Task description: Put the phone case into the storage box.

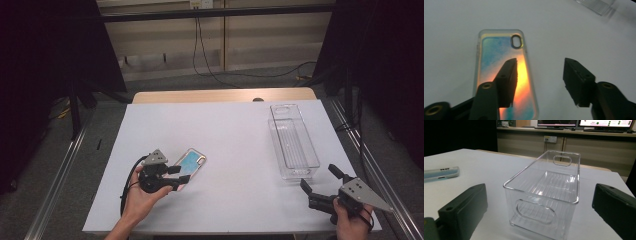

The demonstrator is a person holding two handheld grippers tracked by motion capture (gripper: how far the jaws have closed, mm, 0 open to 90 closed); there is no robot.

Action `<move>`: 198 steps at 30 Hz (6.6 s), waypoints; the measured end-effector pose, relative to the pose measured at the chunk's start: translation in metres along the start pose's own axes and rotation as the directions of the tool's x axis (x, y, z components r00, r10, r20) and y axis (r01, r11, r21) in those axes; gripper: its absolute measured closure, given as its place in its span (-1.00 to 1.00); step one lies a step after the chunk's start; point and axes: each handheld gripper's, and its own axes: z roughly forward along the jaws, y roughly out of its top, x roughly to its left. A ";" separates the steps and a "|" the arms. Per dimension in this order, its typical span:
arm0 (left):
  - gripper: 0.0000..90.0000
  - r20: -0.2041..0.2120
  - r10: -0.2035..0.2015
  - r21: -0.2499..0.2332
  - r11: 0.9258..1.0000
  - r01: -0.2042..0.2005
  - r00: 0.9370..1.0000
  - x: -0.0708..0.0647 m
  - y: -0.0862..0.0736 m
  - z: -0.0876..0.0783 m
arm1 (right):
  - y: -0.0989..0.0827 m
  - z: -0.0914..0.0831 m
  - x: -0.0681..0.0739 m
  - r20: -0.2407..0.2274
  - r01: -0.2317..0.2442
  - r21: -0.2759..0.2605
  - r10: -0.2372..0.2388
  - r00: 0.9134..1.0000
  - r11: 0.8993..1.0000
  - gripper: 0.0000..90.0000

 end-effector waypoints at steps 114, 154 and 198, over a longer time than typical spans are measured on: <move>-0.62 -0.153 0.089 0.378 0.926 -0.025 0.984 0.018 0.030 0.065 | 0.001 0.004 0.001 -0.016 0.002 0.004 -0.002 1.000 1.000 -1.00; -0.62 -0.241 0.114 0.172 0.982 -0.073 0.964 0.009 0.035 0.029 | 0.000 0.002 0.001 -0.016 0.002 0.001 -0.002 1.000 1.000 -1.00; -0.62 -0.196 0.193 0.077 0.980 -0.181 0.961 -0.055 0.034 0.039 | 0.020 0.029 0.047 -0.111 0.014 0.063 -0.007 0.994 0.998 -1.00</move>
